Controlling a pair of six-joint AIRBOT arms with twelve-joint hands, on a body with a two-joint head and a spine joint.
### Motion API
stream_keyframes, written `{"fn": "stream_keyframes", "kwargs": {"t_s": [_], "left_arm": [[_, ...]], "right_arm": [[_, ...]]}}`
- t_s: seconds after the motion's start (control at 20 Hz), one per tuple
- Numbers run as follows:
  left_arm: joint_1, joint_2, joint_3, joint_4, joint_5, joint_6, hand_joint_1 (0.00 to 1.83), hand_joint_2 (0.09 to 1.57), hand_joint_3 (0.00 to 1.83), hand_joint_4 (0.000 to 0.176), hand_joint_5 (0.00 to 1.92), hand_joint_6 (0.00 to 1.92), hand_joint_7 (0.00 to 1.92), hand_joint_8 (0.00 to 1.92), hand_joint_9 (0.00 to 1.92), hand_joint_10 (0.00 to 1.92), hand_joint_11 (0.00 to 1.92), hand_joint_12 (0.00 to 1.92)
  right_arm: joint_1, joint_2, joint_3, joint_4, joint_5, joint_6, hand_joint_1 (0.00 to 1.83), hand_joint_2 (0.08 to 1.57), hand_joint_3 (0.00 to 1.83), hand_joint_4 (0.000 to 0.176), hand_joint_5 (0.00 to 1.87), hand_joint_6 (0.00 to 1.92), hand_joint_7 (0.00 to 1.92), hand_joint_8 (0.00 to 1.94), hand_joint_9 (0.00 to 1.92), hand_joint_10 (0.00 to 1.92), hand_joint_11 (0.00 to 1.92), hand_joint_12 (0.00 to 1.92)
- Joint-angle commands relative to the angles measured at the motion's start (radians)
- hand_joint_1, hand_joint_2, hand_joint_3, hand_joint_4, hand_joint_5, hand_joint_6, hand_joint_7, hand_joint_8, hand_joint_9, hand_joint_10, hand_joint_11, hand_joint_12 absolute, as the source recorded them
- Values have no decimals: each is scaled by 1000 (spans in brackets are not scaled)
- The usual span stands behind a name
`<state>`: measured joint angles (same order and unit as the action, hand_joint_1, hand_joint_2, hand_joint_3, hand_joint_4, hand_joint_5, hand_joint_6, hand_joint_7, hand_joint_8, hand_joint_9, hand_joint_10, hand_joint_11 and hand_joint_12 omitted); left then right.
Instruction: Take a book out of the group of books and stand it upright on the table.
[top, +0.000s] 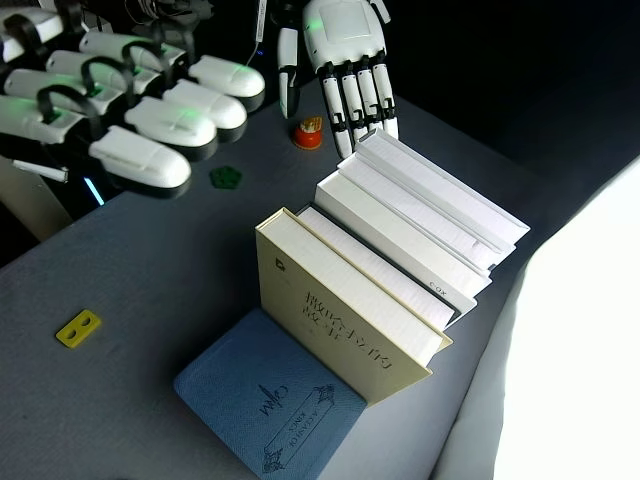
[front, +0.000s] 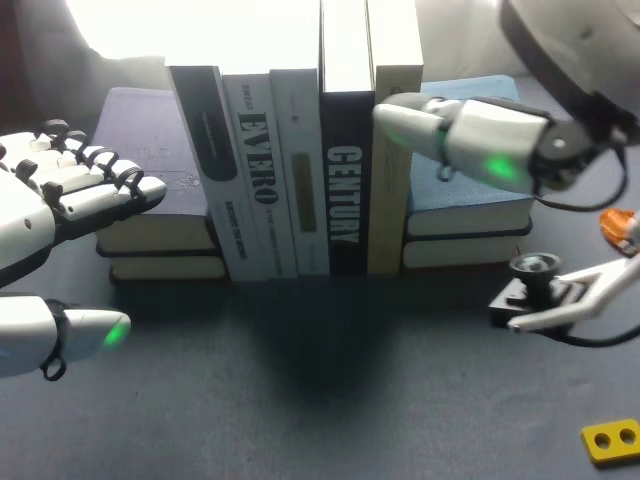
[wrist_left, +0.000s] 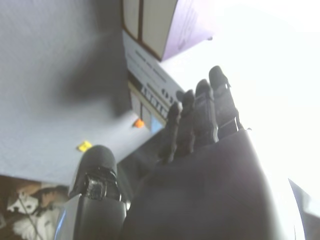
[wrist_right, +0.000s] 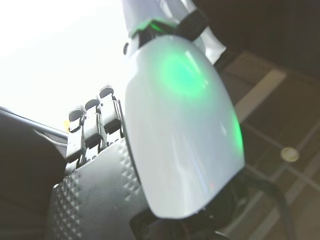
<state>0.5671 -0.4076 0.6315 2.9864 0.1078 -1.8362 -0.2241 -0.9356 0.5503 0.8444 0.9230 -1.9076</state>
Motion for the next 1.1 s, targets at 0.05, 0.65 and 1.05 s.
{"fn": "stream_keyframes", "kwargs": {"t_s": [0.05, 0.65, 1.05], "left_arm": [[-9, 1, 3, 9, 103, 1, 10, 1346, 1, 0, 8, 2, 19, 2, 6, 2, 0, 163], [-1, -15, 4, 9, 103, 1, 34, 1456, 35, 0, 16, 5, 2, 0, 3, 1, 0, 207], [1, -15, 10, 7, 103, 1, 71, 1480, 7, 0, 45, 7, 64, 7, 26, 1, 6, 128]], "right_arm": [[49, -10, 30, -29, -49, 52, 458, 1057, 3, 3, 65, 14, 38, 2, 17, 1, 0, 252], [112, -132, 149, 77, -114, -35, 195, 1106, 12, 0, 257, 24, 21, 1, 0, 0, 0, 116], [48, -197, 207, 78, -18, -92, 83, 1126, 7, 0, 409, 57, 77, 10, 0, 0, 0, 0]]}}
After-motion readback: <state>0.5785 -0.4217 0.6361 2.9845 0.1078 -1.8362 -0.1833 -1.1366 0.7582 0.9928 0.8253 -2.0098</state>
